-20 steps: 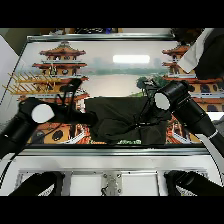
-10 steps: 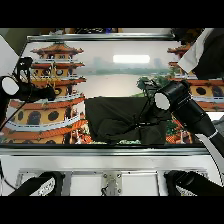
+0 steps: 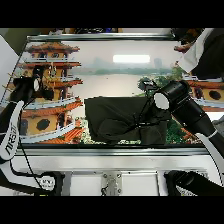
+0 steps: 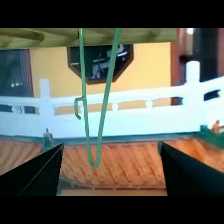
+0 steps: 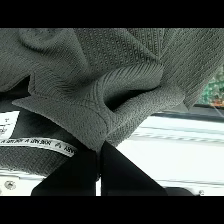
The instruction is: Fold the clothes and pants, and hang the long-sleeved shirts on hangers.
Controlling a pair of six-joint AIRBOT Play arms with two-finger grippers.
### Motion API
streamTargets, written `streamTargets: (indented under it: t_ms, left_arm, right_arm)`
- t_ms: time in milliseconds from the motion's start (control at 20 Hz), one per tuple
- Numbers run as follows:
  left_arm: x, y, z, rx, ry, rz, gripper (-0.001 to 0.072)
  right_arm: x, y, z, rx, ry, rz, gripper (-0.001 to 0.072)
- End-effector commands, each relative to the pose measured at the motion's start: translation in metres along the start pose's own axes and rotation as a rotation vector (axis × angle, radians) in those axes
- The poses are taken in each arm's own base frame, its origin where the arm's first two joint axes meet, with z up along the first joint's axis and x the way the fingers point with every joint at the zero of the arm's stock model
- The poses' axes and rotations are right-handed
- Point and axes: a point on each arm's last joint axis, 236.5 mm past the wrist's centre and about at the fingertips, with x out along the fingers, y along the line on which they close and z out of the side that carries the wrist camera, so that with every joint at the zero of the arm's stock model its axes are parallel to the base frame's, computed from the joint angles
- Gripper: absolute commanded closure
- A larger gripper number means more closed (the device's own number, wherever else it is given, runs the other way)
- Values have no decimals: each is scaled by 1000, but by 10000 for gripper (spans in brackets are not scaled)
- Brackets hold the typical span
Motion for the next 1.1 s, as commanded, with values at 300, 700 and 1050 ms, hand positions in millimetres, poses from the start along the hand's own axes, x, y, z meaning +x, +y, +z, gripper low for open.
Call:
streamTargets:
  t_ms: [300, 700, 1050]
  left_arm:
    - [61, 13, 9, 43, -58, 61, 62]
    - [86, 17, 0, 30, 6, 63, 63]
    - [85, 23, -8, 18, 78, 76, 92]
  right_arm:
    - [1, 0, 0, -1, 3, -1, 695]
    - [1, 0, 0, -1, 3, -1, 695]
    - [1, 0, 0, -1, 3, -1, 695]
